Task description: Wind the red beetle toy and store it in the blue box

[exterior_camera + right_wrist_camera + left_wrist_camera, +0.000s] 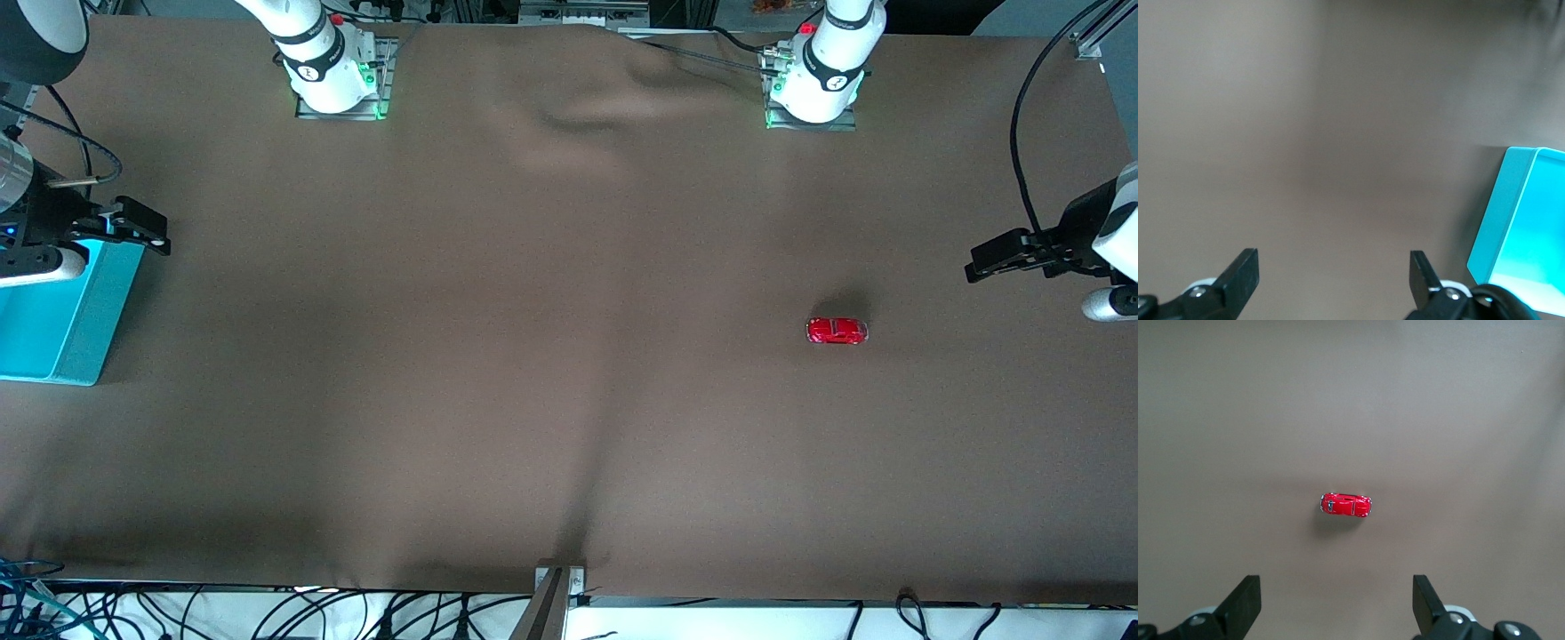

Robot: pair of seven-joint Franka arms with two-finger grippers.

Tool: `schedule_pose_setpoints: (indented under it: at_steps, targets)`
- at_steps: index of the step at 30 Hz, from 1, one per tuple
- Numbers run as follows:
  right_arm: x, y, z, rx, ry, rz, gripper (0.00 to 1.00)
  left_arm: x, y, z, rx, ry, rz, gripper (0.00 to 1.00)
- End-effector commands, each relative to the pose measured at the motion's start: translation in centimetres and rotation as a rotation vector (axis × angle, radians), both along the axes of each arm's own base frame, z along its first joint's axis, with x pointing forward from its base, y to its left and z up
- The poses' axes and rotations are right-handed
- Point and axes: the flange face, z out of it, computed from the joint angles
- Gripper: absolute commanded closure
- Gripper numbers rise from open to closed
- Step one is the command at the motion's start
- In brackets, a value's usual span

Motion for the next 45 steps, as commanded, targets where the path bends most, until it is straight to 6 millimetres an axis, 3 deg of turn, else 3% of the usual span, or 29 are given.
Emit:
schedule_pose_setpoints:
  at_steps: [1,11,26,31,38,45]
  targets:
    - [-0.2,-0.3,0.9,0.012,-0.012,0.003,0.0,-0.4,0.3,0.6,0.018,0.001,-0.05,0.0]
    - [-0.1,0.1,0.8,0.008,-0.009,0.014,0.0,-0.4,0.3,0.4,0.012,0.004,-0.028,0.0]
    - [-0.1,0.0,0.8,0.003,-0.012,0.014,0.0,-0.3,0.9,-0.6,0.036,0.031,0.2,0.0]
    - [0.0,0.0,0.7,0.003,-0.01,0.013,0.0,-0.3,0.6,-2.8,0.061,0.081,0.369,0.0]
    - [0.1,0.0,0.5,0.003,-0.007,0.013,0.0,0.0,0.7,-4.0,0.077,0.109,0.56,0.0]
    - [0.1,0.2,0.5,0.006,-0.008,0.007,0.0,1.1,0.9,-8.8,0.126,0.186,0.73,0.0]
